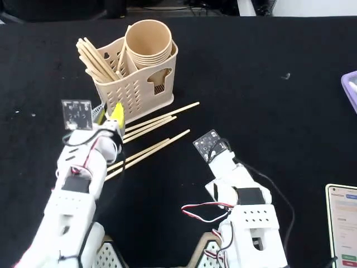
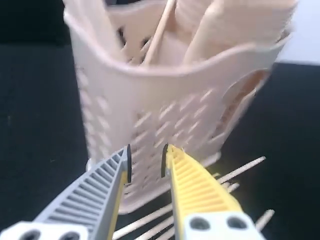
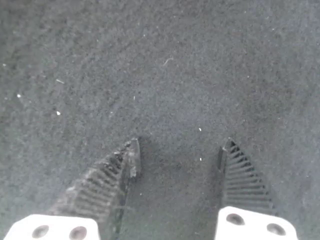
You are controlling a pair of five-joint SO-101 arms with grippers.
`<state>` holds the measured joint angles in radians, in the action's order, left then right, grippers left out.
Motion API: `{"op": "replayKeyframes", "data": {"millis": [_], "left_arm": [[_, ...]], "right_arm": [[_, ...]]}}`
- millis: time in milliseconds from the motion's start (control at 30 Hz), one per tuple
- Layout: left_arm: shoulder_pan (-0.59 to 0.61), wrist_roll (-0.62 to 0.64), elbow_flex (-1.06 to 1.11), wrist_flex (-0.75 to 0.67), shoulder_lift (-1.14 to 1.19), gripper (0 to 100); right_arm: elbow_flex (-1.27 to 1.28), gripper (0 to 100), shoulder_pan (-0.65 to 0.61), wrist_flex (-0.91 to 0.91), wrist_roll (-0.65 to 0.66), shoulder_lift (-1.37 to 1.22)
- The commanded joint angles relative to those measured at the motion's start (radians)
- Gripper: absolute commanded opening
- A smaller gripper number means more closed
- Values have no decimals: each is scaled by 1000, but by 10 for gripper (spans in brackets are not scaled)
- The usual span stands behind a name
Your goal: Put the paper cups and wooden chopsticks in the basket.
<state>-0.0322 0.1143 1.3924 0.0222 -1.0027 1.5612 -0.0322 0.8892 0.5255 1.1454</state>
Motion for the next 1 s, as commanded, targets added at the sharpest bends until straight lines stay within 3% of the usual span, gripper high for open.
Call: {"op": "replayKeyframes", "data": {"millis": [0,267,633,800,967], "left_arm": [[85,-9,-150,-41,186,134],[170,-9,-191,-51,230,134],[199,-9,-193,-29,230,134],[257,-9,-185,175,196,134],[306,-9,-191,566,49,134]], "right_arm": [[-4,254,11,-18,2,22],[-4,254,11,-18,2,22],[-4,254,11,-18,2,22],[-19,255,12,-12,0,22],[-213,254,0,101,61,15]]}}
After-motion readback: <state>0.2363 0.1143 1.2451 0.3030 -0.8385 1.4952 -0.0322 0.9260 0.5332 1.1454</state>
